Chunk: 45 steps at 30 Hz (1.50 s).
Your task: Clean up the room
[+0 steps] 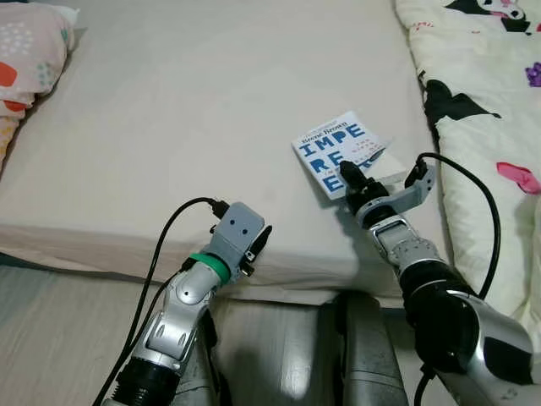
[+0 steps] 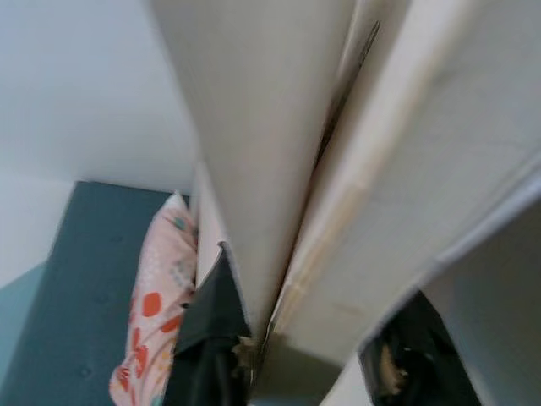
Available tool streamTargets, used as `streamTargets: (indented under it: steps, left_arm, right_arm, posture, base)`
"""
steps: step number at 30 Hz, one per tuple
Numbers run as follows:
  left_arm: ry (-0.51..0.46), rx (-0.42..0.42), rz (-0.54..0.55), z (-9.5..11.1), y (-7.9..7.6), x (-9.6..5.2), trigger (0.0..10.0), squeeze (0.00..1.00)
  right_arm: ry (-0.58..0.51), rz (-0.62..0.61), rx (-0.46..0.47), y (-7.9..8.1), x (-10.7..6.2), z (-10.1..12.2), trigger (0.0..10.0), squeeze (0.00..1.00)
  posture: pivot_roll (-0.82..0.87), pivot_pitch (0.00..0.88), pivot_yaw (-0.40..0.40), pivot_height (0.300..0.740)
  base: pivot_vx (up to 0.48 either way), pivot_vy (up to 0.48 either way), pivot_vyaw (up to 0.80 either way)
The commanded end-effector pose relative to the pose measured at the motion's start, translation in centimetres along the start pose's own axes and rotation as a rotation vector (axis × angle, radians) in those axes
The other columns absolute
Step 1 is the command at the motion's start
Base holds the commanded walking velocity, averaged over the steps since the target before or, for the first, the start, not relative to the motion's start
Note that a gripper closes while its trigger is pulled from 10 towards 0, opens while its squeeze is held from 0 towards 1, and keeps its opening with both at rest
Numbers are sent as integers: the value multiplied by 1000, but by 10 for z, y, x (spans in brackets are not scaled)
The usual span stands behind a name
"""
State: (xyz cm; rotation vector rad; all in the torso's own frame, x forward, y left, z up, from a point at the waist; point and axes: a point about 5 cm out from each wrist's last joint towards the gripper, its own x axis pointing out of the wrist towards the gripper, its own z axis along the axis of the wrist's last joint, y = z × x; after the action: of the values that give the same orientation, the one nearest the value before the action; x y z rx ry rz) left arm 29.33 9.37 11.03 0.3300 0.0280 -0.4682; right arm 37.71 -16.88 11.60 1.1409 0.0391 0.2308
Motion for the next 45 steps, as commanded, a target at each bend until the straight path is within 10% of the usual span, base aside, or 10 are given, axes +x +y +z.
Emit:
streamTargets:
  steps: [1,12,21,22,34,45]
  left_arm:
    - [25,10,-2,-4,0,-2,10000,0]
    - [14,4,3,-2,-1,4,10000,0]
    - [-62,-41,99,18,14,8,10000,0]
    - [-84,-59,132,24,22,9,10000,0]
    - [-183,-196,299,51,61,14,10000,0]
    - [-154,-221,325,40,61,14,10000,0]
  right_arm:
    - [-10,20,20,-2,-3,-3,0,0]
    - [-23,41,-82,-1,-3,7,0,0]
    - [-40,266,-614,33,-4,20,0,0]
    - [-73,273,-737,38,-11,22,10000,0]
    - [-311,79,-1241,38,-61,32,10000,0]
    - [-357,86,-1386,53,-62,39,10000,0]
  posture:
    - [65,149,119,530]
    - [42,127,106,530]
    - [-12,95,76,530]
    - [-39,81,67,530]
    - [-102,7,36,530]
    - [-106,0,-2,560]
  base:
    - [0,0,0]
    - [0,0,0]
    - [0,0,0]
    - [0,0,0]
    - [0,0,0]
    - [0,0,0]
